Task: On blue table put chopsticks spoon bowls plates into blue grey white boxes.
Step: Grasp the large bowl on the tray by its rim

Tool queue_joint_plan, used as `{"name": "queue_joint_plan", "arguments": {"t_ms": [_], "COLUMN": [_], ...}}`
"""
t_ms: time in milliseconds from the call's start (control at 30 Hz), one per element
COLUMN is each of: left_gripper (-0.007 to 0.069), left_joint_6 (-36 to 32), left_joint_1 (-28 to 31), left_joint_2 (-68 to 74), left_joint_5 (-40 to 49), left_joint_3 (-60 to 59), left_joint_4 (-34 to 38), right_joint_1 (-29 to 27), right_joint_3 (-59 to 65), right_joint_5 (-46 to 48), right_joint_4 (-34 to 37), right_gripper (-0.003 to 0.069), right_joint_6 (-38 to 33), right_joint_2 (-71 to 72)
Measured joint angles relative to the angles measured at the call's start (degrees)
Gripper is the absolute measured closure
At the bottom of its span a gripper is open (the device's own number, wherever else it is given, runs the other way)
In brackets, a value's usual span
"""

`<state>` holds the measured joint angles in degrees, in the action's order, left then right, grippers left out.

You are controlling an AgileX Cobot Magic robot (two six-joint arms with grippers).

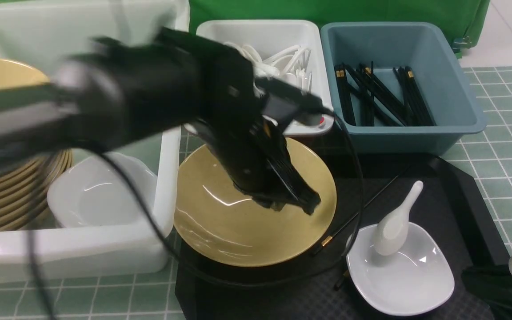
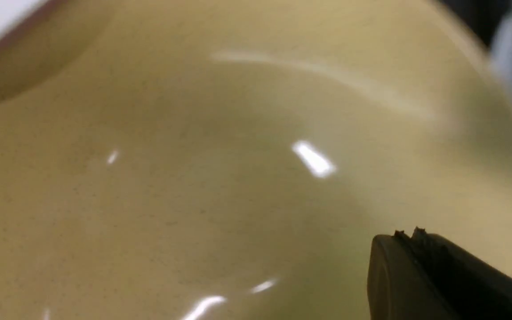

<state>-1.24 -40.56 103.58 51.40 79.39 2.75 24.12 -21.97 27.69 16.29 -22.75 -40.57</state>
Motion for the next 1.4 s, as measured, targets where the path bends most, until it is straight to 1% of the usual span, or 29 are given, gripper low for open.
{"name": "queue_joint_plan", "arguments": {"t_ms": [100, 167, 200, 233, 367, 400, 433, 500, 567, 633, 700, 733, 767, 800, 833, 867, 900, 933, 967, 1033, 1133, 1233, 1300, 1400], "left_gripper": [0.0621, 0.0621, 0.0621, 0.0621, 0.0621, 0.0621, 0.0621, 0.062, 0.062, 0.062, 0.0617, 0.0617, 0.061, 0.0595, 0.0588, 0.0548, 0.0542, 0.0487, 0.0447, 0.0358, 0.0251, 0.0169, 0.0148, 0.0145], "left_joint_6": [2.1, 2.1, 0.5, -0.6, -9.7, -13.0, -15.2, -19.7, -23.0, -23.3, -20.7, -20.3, -16.0, -13.6, -13.1, -9.5, -9.5, -7.1, -6.1, -4.9, -4.7, -4.0, -3.1, -2.1], "left_joint_1": [-0.6, -1.0, -1.2, -1.4, -1.5, -1.6, -1.6, -1.7, -1.7, -1.7, -1.8, -1.8, -1.8, -1.8, -1.8, -1.8, -1.8, -1.5, -1.3, -0.5, 1.0, 3.0, 3.8, 4.5], "left_joint_2": [3.4, 5.4, 6.1, 6.3, 6.4, 6.4, 6.4, 6.3, 5.9, 5.2, 4.0, 3.9, 2.9, 2.5, 2.4, 2.1, 2.1, 2.2, 2.4, 3.1, 4.5, 6.8, 8.0, 9.7], "left_joint_5": [0.7, 1.1, 1.2, 1.3, 2.2, 3.1, 4.0, 6.5, 8.8, 9.9, 10.3, 10.3, 10.8, 11.1, 11.1, 11.7, 11.8, 11.9, 11.7, 10.9, 9.1, 7.6, 7.5, 7.6], "left_joint_3": [1.1, 1.7, 1.9, 1.9, 2.1, 2.2, 2.3, 3.0, 4.2, 6.0, 8.2, 8.4, 9.9, 10.7, 10.9, 11.5, 11.5, 11.7, 11.7, 11.7, 11.7, 11.7, 11.7, 11.7], "left_joint_4": [-0.8, 2.0, 5.6, 7.3, 19.7, 23.8, 26.4, 30.5, 31.8, 29.6, 21.9, 21.0, 12.9, 7.6, 5.5, -2.4, -3.3, -9.2, -11.6, -13.7, -14.5, -14.8, -14.9, -13.9], "right_joint_1": [0.0, 0.0, 0.0, 0.0, 0.0, 0.0, 0.0, 0.0, 0.0, 0.0, 0.0, 0.0, 0.0, 0.0, 0.0, 0.0, 0.0, 0.0, 0.0, 0.0, 0.1, 0.1, 0.1, 0.1], "right_joint_3": [0.0, 0.0, 0.0, 0.0, 0.0, 0.0, 0.0, 0.0, 0.0, 0.0, 0.0, 0.0, 0.0, 0.0, 0.0, 0.0, 0.0, 0.0, 0.0, 0.0, 0.0, 0.0, 0.0, 0.0], "right_joint_5": [0.0, -0.1, -0.1, -0.1, -0.3, -0.4, -0.6, -1.1, -1.4, -1.5, -1.5, -1.5, -1.5, -1.5, -1.5, -1.5, -1.5, -1.5, -1.5, -1.5, -1.5, -1.5, -1.5, -1.5], "right_joint_4": [0.0, 0.0, 0.0, 0.0, 0.1, 0.2, 0.2, 0.2, 0.2, 0.2, 0.2, 0.2, 0.2, 0.2, 0.2, 0.2, 0.2, 0.2, 0.3, 0.4, 0.4, 0.4, 0.4, 0.4], "right_gripper": [0.0615, 0.0615, 0.0615, 0.0615, 0.0615, 0.0615, 0.0615, 0.0615, 0.0615, 0.0615, 0.0615, 0.0615, 0.0615, 0.0615, 0.0615, 0.0615, 0.0615, 0.0615, 0.0615, 0.0615, 0.0615, 0.0615, 0.0615, 0.0615], "right_joint_6": [0.0, 0.0, 0.0, 0.0, 0.0, 0.0, 0.0, 0.0, 0.0, 0.0, 0.0, 0.0, 0.0, 0.0, 0.0, 0.0, 0.0, 0.0, 0.0, 0.0, 0.0, 0.0, 0.0, 0.0], "right_joint_2": [0.0, 0.0, 0.0, 0.0, 0.0, 0.0, 0.0, 0.0, 0.0, 0.0, 0.0, 0.0, 0.0, 0.0, 0.0, 0.0, 0.0, 0.0, 0.0, 0.0, 0.0, 0.0, 0.0, 0.0]}}
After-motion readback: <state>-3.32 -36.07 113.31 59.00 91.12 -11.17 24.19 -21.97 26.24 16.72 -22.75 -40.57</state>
